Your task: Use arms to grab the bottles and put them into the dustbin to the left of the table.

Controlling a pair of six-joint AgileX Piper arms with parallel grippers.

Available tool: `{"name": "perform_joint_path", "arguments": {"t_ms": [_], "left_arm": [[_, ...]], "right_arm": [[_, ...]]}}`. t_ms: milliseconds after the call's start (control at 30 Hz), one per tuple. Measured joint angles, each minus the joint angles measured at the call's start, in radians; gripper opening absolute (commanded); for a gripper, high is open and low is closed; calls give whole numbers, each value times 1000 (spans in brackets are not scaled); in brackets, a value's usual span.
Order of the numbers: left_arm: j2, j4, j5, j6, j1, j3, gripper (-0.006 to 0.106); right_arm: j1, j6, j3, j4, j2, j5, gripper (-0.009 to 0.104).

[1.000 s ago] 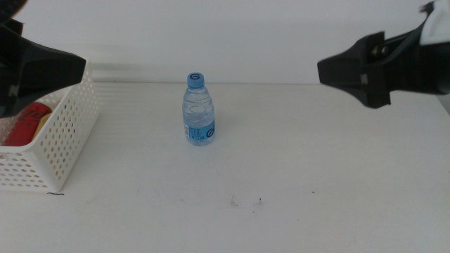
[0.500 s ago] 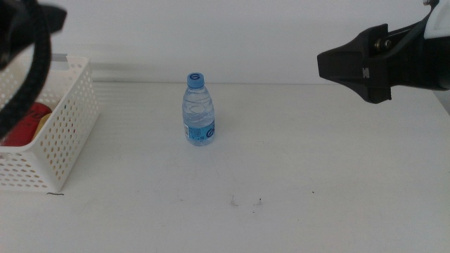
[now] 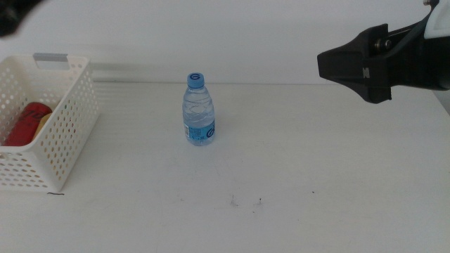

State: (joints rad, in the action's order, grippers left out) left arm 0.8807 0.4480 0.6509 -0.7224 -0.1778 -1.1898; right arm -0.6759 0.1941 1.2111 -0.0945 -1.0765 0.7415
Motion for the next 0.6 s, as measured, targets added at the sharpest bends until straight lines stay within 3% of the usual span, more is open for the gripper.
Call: {"name": "perform_joint_path", "arguments": {"t_ms": [167, 300, 400, 500, 600], "left_arm": [[2, 107, -20, -20, -18, 122, 94], [19, 98, -122, 14, -82, 222, 94], [40, -116, -297, 262, -184, 327, 94], [69, -435, -563, 641, -290, 511, 94], [129, -545, -813, 852, -302, 679, 94]], "right_arm": [[0, 0, 0, 0, 0, 0, 93], [0, 0, 0, 0, 0, 0, 93], [0, 0, 0, 0, 0, 0, 93], [0, 0, 0, 0, 0, 0, 93], [0, 0, 0, 0, 0, 0, 93]]}}
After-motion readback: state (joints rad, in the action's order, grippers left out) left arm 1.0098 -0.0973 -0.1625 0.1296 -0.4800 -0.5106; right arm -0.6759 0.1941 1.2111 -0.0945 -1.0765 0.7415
